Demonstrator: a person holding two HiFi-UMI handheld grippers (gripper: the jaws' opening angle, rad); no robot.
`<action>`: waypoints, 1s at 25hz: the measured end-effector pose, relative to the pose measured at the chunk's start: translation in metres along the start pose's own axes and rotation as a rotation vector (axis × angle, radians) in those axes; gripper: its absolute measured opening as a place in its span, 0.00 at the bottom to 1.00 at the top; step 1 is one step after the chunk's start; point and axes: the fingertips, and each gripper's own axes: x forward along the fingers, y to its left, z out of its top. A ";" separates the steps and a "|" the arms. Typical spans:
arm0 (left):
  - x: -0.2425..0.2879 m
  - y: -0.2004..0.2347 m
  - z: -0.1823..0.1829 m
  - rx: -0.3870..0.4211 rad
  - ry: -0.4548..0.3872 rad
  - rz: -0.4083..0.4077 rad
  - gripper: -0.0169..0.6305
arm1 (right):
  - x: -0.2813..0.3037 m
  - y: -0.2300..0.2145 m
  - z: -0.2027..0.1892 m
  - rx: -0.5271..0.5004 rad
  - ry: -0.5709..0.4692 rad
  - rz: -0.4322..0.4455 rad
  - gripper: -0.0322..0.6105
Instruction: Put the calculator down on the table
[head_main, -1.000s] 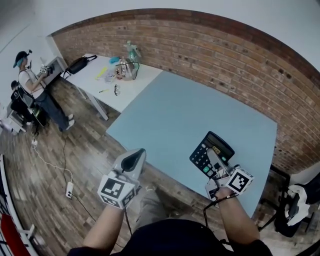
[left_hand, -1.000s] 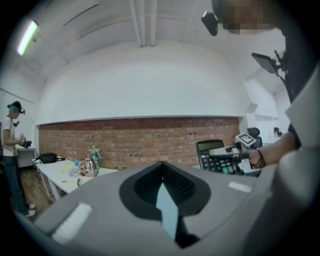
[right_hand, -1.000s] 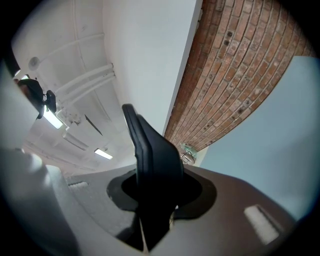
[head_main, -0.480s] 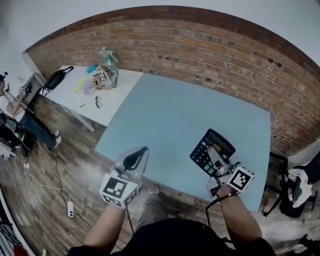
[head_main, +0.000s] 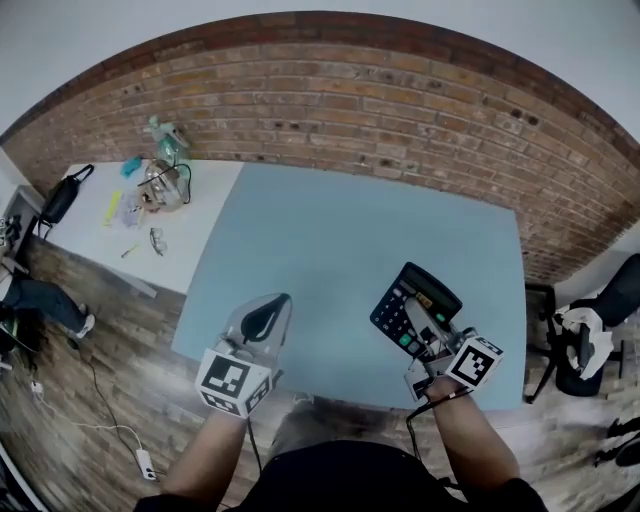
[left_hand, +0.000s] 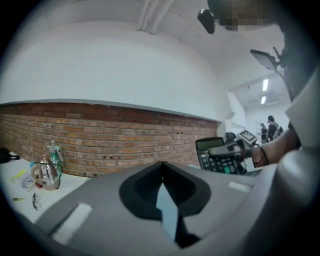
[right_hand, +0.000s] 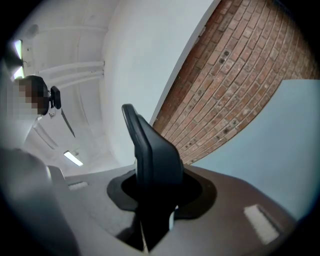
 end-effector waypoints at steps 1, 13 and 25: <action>0.006 0.003 0.000 -0.005 -0.001 -0.022 0.03 | 0.002 0.000 0.002 0.006 -0.011 -0.011 0.24; 0.060 0.048 0.021 0.028 -0.030 -0.227 0.03 | 0.052 0.006 0.023 -0.038 -0.092 -0.108 0.24; 0.100 0.050 0.026 0.030 -0.030 -0.360 0.03 | 0.073 0.013 0.027 -0.044 -0.060 -0.121 0.24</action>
